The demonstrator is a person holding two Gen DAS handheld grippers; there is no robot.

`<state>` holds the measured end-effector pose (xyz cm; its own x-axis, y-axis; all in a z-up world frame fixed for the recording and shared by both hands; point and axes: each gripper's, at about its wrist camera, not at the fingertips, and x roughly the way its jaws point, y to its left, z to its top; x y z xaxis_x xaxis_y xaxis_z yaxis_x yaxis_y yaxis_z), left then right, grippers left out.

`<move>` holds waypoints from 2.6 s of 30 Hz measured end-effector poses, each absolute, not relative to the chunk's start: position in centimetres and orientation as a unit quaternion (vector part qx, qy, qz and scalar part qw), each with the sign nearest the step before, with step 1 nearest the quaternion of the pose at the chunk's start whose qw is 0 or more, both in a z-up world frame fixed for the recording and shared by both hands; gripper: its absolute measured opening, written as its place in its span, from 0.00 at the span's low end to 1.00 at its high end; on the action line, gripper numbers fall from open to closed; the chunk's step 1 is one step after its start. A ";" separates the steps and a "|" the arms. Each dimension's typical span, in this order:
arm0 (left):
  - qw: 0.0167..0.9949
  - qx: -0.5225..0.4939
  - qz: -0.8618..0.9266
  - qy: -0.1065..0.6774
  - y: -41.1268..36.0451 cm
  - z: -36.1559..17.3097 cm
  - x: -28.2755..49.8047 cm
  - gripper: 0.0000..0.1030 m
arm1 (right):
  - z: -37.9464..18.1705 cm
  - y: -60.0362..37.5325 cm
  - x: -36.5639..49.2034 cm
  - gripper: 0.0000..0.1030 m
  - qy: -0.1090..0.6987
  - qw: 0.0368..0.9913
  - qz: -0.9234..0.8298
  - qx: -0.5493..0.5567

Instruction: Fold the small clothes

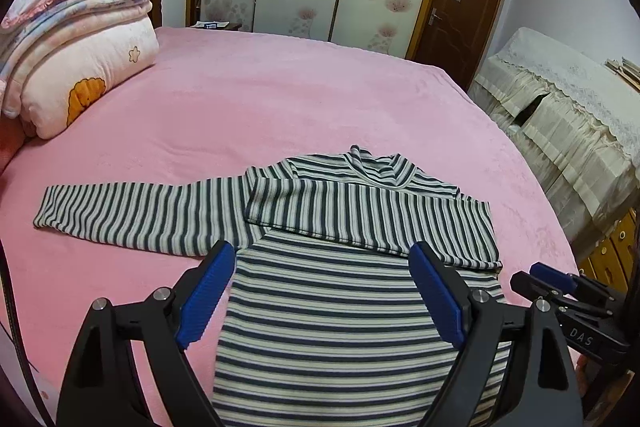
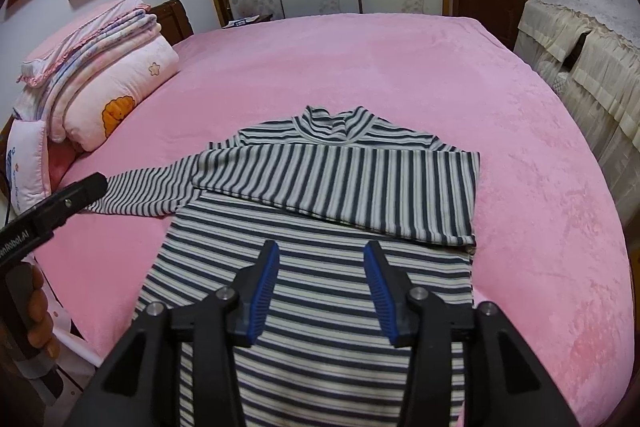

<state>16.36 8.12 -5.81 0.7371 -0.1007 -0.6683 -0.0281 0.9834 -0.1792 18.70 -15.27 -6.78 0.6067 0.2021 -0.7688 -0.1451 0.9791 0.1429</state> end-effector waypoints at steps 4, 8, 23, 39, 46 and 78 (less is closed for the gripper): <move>0.930 -0.085 -0.014 0.356 9.2 -5.1 15.5 0.92 | -5.8 -13.9 18.3 0.57 0.429 0.897 0.101 0.032; 0.936 -0.086 -0.014 0.342 10.6 -3.8 14.2 0.98 | -4.3 -12.1 17.6 0.70 0.419 0.899 0.119 0.040; 0.941 -0.108 0.040 0.318 20.2 0.0 11.6 0.99 | 3.5 -2.3 17.0 0.77 0.330 0.936 0.123 -0.005; 0.916 -0.167 0.169 0.322 35.1 -3.0 13.0 0.99 | 4.0 10.2 19.7 0.77 0.307 0.931 0.194 -0.029; 0.886 -0.215 0.197 0.361 39.8 -8.1 15.3 0.99 | 0.9 14.2 21.4 0.77 0.329 0.919 0.204 -0.076; 0.739 -0.406 0.250 0.476 56.7 -24.9 22.3 0.78 | -15.7 25.9 35.7 0.78 0.449 0.869 0.186 -0.090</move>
